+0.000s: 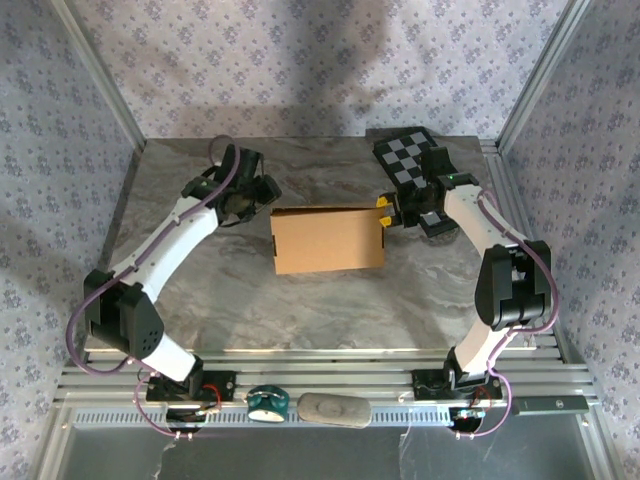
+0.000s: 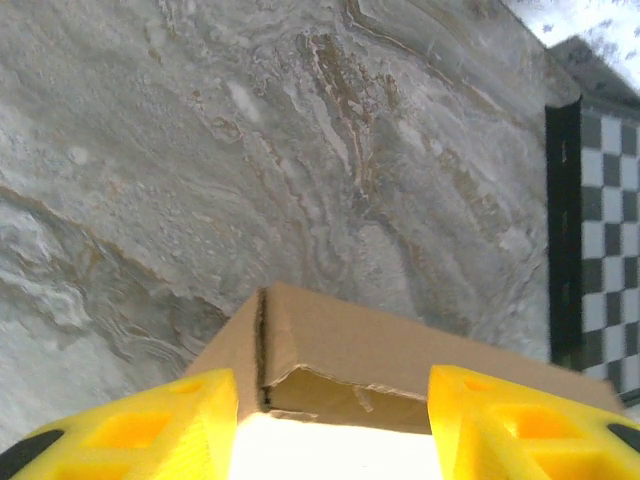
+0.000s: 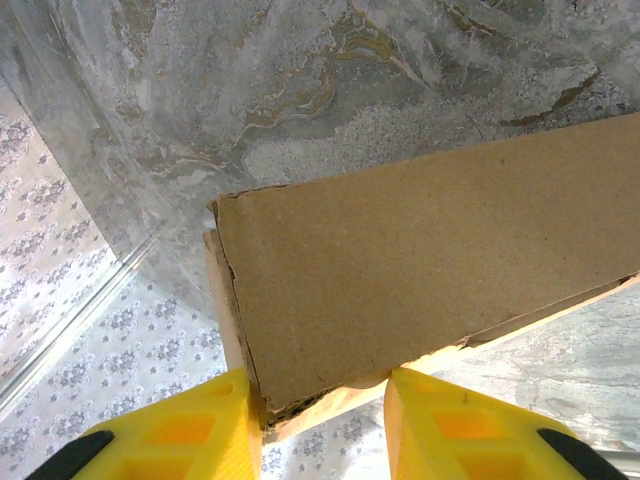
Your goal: Fold the paper box
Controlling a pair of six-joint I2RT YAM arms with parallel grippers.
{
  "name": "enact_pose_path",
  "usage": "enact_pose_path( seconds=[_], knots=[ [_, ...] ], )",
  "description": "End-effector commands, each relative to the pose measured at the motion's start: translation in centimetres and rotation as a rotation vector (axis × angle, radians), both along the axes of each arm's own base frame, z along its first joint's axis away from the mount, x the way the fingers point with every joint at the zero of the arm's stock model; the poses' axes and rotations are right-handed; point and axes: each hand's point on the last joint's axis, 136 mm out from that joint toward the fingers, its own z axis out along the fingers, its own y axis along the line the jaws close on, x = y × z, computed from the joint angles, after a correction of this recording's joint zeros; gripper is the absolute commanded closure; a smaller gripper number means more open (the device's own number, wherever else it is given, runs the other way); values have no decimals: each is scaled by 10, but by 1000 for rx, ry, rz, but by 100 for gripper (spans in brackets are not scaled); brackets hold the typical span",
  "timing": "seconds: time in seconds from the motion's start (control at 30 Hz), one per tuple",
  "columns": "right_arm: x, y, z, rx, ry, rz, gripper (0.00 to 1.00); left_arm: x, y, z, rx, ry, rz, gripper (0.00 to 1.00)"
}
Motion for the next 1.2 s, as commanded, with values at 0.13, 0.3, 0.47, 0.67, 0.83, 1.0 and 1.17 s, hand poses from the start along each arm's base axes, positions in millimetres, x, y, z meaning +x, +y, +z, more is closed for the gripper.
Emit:
enact_pose_path(
  seconds=[0.13,0.3,0.47,0.67,0.83,1.0,1.17],
  knots=[
    [-15,-3,-19,-47,78,12,67,1,-13,-22,-282,215,211,43],
    [-14,-2,-19,-44,75,14,67,-12,-16,-43,-325,378,301,42],
    [-14,-3,-19,-43,74,13,67,-19,-16,-56,-401,425,390,39],
    [-15,-2,-19,-40,77,15,67,-26,-14,-61,-416,451,428,39],
    [-14,-3,-18,-39,73,13,68,-23,-16,-59,-453,430,436,46],
    [-15,-2,-18,-39,72,16,68,-22,-17,-60,-471,434,443,54],
    [-15,-2,-18,-39,72,16,68,-21,-19,-60,-481,434,442,65]
  ],
)
